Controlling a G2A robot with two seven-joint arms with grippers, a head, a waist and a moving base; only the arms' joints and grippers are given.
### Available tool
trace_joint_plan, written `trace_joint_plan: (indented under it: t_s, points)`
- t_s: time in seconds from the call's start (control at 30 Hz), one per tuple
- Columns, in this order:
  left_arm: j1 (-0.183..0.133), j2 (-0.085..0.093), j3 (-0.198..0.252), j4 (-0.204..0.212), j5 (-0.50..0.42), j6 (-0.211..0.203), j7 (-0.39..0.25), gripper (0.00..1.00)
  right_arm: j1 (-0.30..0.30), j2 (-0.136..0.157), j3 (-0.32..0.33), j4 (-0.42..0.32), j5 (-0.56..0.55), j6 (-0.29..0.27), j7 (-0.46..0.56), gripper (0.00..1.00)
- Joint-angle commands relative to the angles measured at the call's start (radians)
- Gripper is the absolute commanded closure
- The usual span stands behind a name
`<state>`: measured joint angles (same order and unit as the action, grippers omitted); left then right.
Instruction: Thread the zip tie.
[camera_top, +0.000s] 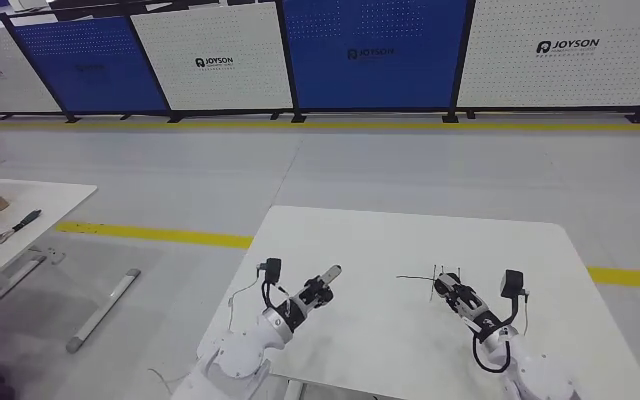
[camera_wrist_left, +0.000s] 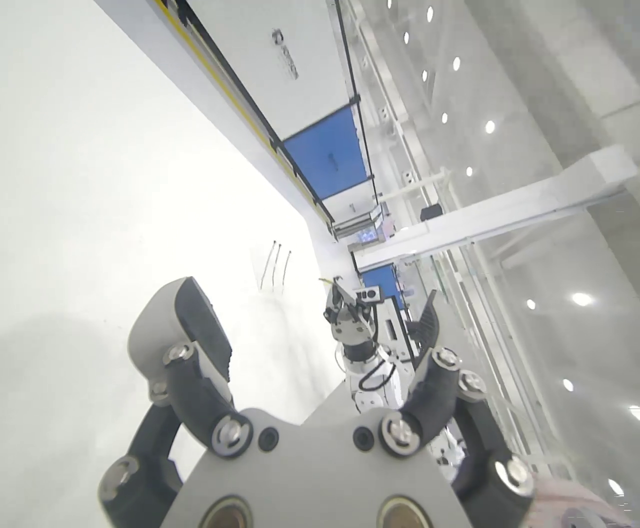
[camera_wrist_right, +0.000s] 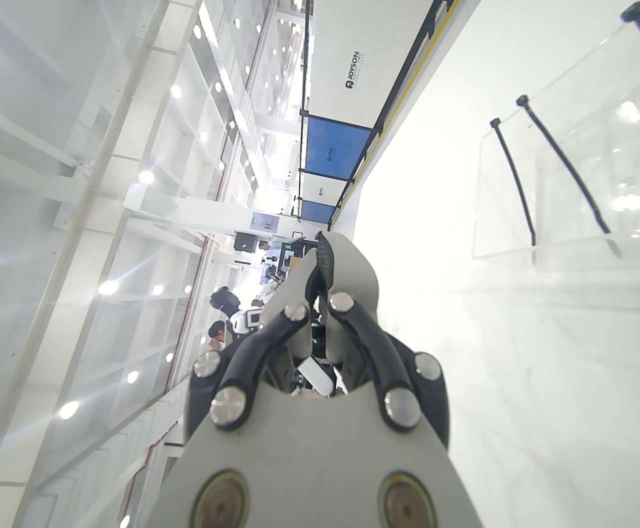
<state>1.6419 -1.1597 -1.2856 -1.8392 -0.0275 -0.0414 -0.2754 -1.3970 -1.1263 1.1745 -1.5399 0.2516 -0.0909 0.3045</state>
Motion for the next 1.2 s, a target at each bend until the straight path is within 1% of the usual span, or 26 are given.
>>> trace_joint_plan:
  t_s: [0.0, 0.03, 0.07, 0.1, 0.3, 0.37, 0.4, 0.5, 0.57, 0.63, 0.73, 1.07, 1.1, 1.17]
  points:
    - [-0.023, -0.007, 0.058, 0.024, 0.026, 0.003, 0.016, 0.00, 0.000, 0.000, 0.000, 0.000, 0.000, 0.000, 0.000, 1.00]
    - [-0.038, -0.011, 0.079, 0.042, 0.022, 0.008, 0.023, 0.00, 0.000, 0.000, 0.000, 0.000, 0.000, 0.000, 0.000, 1.00]
    - [-0.062, -0.017, 0.096, 0.076, 0.018, 0.032, 0.063, 0.00, 0.000, 0.000, 0.000, 0.000, 0.000, 0.000, 0.000, 1.00]
    - [-0.078, -0.023, 0.109, 0.094, 0.013, 0.054, 0.105, 0.00, 0.000, 0.000, 0.000, 0.000, 0.000, 0.000, 0.000, 1.00]
    - [-0.078, -0.023, 0.109, 0.094, 0.013, 0.054, 0.105, 0.00, 0.000, 0.000, 0.001, -0.001, 0.000, -0.001, -0.003, 1.00]
    - [-0.079, -0.023, 0.106, 0.099, 0.005, 0.056, 0.108, 0.00, -0.003, -0.003, -0.001, -0.010, -0.011, -0.015, -0.030, 1.00]
    - [-0.083, -0.022, 0.100, 0.102, 0.004, 0.057, 0.096, 0.00, -0.004, -0.007, -0.013, -0.020, -0.035, -0.028, -0.054, 1.00]
    - [-0.074, -0.019, 0.097, 0.080, 0.006, 0.035, 0.076, 0.00, -0.005, -0.018, -0.057, -0.033, -0.079, -0.052, -0.105, 1.00]
    - [-0.068, -0.019, 0.114, 0.058, 0.020, 0.025, 0.060, 0.00, 0.004, -0.026, -0.091, -0.029, -0.120, -0.064, -0.136, 1.00]
    - [-0.074, -0.022, 0.142, 0.052, 0.010, 0.025, 0.029, 0.00, 0.016, -0.034, -0.117, -0.020, -0.157, -0.067, -0.158, 1.00]
    - [-0.103, -0.030, 0.179, 0.073, -0.015, 0.048, 0.035, 0.00, 0.022, -0.038, -0.130, -0.014, -0.170, -0.063, -0.161, 1.00]
    - [-0.103, -0.030, 0.179, 0.073, -0.015, 0.048, 0.035, 0.00, 0.022, -0.038, -0.130, -0.014, -0.170, -0.063, -0.161, 1.00]
    - [-0.103, -0.032, 0.185, 0.072, -0.031, 0.044, 0.032, 0.00, 0.022, -0.038, -0.130, -0.014, -0.170, -0.063, -0.161, 1.00]
    - [-0.116, -0.034, 0.192, 0.078, -0.049, 0.039, 0.028, 0.00, 0.022, -0.038, -0.130, -0.014, -0.170, -0.063, -0.161, 1.00]
